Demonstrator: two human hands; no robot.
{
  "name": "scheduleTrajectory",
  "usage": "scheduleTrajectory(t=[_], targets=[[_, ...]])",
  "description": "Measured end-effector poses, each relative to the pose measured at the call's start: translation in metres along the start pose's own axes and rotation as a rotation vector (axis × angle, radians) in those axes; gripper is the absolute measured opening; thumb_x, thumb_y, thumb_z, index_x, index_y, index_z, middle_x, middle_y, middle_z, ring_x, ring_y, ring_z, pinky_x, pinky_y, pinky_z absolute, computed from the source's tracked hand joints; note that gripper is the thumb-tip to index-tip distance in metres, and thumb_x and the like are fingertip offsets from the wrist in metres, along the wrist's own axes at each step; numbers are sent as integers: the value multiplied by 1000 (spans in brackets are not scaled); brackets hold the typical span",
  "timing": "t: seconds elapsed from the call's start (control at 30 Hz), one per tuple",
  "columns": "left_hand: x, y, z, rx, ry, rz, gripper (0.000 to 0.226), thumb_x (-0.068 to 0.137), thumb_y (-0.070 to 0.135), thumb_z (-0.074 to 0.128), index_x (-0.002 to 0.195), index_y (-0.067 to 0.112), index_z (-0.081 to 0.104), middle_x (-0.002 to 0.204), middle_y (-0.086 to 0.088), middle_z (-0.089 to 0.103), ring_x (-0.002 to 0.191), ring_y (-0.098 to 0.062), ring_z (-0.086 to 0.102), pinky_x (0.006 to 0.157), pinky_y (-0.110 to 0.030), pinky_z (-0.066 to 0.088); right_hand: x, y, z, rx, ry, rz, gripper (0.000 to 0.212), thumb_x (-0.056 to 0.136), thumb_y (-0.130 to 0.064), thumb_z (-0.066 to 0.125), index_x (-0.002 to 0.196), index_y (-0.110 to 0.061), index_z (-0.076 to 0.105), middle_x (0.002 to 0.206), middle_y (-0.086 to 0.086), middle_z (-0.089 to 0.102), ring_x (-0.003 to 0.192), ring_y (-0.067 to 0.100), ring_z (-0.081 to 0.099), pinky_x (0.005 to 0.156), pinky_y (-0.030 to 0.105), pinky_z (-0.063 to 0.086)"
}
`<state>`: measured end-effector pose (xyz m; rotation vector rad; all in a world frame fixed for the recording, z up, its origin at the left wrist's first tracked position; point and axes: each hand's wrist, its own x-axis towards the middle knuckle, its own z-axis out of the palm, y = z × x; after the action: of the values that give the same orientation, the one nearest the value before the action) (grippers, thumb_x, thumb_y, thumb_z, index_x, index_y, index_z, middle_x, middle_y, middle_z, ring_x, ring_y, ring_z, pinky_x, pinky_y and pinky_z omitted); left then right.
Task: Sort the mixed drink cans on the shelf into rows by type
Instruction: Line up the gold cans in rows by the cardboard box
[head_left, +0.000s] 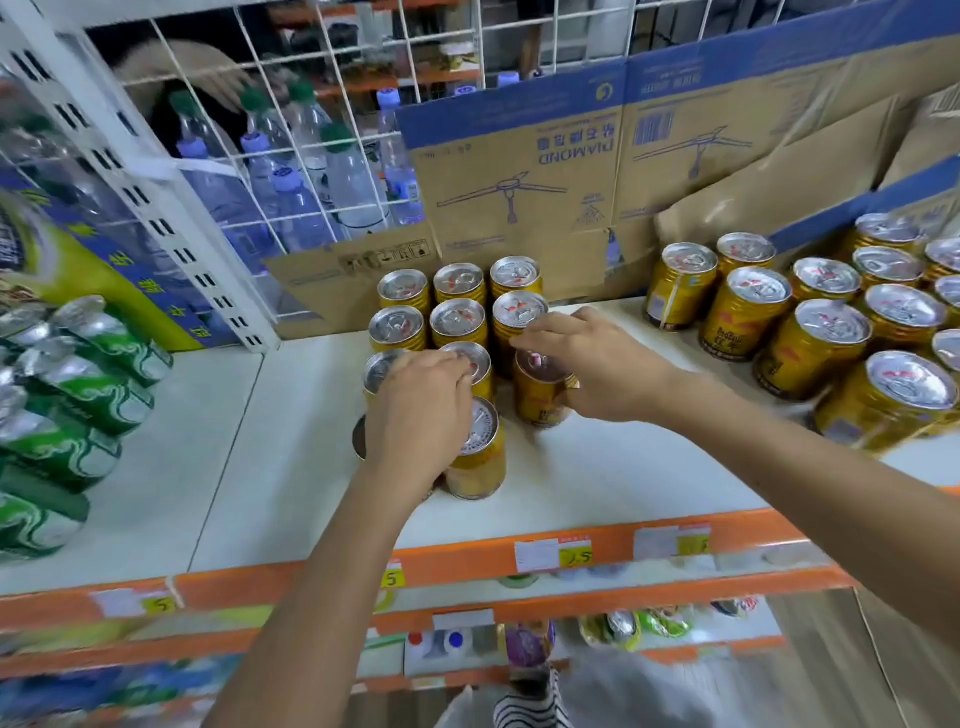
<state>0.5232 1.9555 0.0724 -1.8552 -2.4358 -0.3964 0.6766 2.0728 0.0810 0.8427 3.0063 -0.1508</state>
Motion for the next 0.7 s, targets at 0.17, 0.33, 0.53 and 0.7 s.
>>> scheduleTrajectory(t=[0.17,0.33,0.53,0.7], targets=[[0,-1,0,34,-8,-2,39,101,27,34,133,19,55,136,4,55,124,-14,46,102,-25,33,7,-9,4,15,26,8,75,78,-4,62,145,-22,34,150,-1,32,127,25,39,99,25,26],[0,-3,4,25,-4,-21,38,101,29,35,133,21,55,135,5,55,123,-15,47,98,-26,38,10,-10,10,37,22,20,76,79,-1,61,146,-21,32,151,0,30,131,25,36,100,25,24],[0,-3,7,11,19,-31,38,101,28,36,132,21,56,134,4,56,122,-16,46,96,-26,40,8,-8,21,96,48,38,78,76,0,65,145,-21,34,148,2,31,128,32,36,104,36,34],[1,-1,7,18,1,-29,37,100,27,36,131,21,57,133,4,57,121,-16,46,97,-27,39,5,-7,20,111,54,12,77,81,-6,68,146,-24,30,149,-2,28,127,29,33,105,33,34]])
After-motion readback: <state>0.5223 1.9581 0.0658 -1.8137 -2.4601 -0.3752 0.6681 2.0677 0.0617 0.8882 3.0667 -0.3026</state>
